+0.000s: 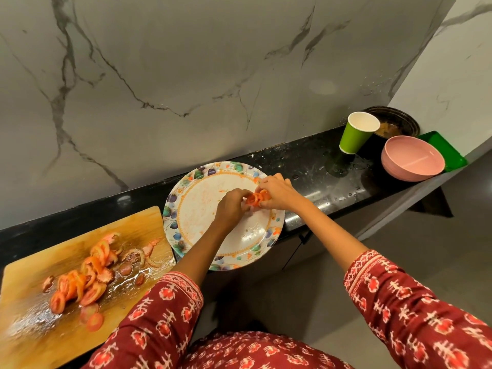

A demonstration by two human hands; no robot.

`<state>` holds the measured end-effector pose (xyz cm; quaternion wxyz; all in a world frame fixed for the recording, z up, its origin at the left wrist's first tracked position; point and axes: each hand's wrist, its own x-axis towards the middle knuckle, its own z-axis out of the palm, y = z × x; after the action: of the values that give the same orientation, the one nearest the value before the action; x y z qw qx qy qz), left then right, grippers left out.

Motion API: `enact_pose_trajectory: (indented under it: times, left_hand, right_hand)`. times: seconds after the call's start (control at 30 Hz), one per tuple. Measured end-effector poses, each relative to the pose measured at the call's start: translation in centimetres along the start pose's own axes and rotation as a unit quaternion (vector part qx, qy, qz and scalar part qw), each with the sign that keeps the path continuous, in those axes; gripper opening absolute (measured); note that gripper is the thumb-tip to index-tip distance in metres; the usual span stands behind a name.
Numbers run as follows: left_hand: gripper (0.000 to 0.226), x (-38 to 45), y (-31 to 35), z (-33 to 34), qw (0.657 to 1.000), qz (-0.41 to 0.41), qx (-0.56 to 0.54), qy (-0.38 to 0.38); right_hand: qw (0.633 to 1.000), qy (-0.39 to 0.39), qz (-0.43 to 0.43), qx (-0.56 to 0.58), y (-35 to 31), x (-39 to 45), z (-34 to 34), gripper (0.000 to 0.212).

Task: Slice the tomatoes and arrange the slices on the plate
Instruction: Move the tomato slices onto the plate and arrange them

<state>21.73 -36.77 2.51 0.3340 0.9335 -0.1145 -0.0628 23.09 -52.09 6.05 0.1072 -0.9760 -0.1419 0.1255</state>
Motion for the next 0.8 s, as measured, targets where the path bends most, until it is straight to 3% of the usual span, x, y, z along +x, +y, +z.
enact_pose_trajectory:
  times: [0.3, 0.5, 0.8]
  left_hand:
    - [0.033, -0.1, 0.3, 0.6, 0.999, -0.009, -0.028, 0.014]
    - [0.05, -0.7, -0.2, 0.8, 0.999, -0.009, -0.034, -0.002]
    - [0.043, -0.3, 0.5, 1.0, 0.999, 0.011, -0.041, 0.015]
  right_hand:
    - [0.998, -0.046, 0.003, -0.048, 1.2, 0.2, -0.4, 0.055]
    - [0.999, -0.029, 0.005, -0.03, 1.9, -0.1, 0.1, 0.046]
    - [0.999, -0.033, 0.003, -0.038, 1.9, 0.4, -0.2, 0.041]
